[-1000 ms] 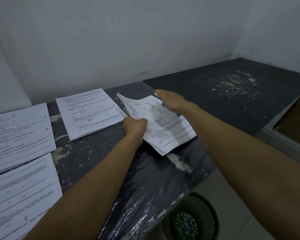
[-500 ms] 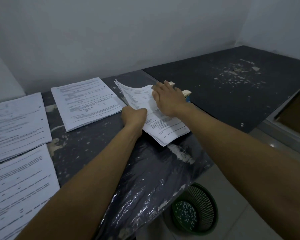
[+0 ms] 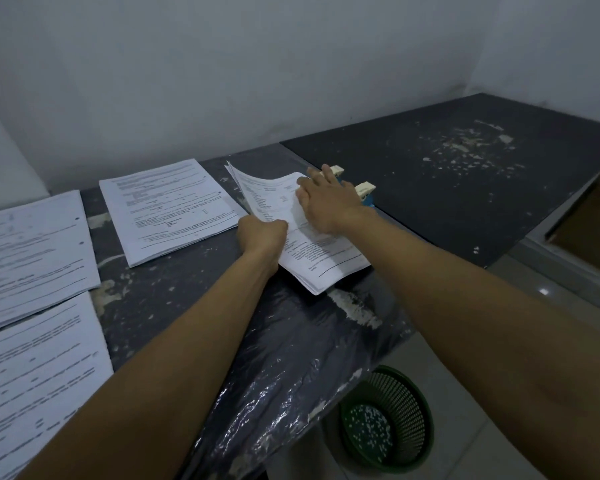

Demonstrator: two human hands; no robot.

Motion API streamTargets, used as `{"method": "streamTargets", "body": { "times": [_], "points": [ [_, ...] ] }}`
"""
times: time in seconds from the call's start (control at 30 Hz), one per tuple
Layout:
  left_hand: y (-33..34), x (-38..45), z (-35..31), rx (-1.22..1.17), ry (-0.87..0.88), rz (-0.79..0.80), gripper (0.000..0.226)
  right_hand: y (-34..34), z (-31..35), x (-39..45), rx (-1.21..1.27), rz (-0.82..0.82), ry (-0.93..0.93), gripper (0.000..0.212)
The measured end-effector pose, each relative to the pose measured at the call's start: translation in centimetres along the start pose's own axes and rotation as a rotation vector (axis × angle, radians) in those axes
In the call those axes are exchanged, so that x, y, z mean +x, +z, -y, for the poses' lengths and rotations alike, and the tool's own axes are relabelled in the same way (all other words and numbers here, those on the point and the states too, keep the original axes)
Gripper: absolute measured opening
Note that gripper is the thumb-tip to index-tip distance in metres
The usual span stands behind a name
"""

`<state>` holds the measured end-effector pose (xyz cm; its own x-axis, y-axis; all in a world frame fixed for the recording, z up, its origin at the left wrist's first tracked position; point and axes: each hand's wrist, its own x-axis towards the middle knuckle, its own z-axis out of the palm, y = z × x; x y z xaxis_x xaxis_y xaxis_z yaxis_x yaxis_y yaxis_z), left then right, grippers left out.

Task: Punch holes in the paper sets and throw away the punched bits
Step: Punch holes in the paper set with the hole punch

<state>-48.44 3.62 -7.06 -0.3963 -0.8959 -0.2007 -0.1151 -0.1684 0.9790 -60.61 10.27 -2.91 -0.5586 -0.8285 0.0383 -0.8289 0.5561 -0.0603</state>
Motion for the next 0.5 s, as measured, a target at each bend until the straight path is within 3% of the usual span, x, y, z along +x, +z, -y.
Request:
{"method": "streamTargets", "body": {
  "times": [0.2, 0.37, 0.5],
  "points": [
    [-0.2, -0.5, -0.4, -0.026, -0.020, 0.022, 0.017, -4.8, -0.8, -0.3, 0.485, 0.060, 0.048, 0.065],
    [-0.3, -0.8, -0.6, -0.047, -0.030, 0.026, 0.018, -5.4, -1.6, 0.6, 0.663, 0.030, 0.074, 0.053],
    [-0.6, -0.9, -0.6, -0.039, -0.063, 0.027, 0.023, -5.8, -1.4, 1.1, 0.667, 0.008, 0.085, 0.044]
  ]
}}
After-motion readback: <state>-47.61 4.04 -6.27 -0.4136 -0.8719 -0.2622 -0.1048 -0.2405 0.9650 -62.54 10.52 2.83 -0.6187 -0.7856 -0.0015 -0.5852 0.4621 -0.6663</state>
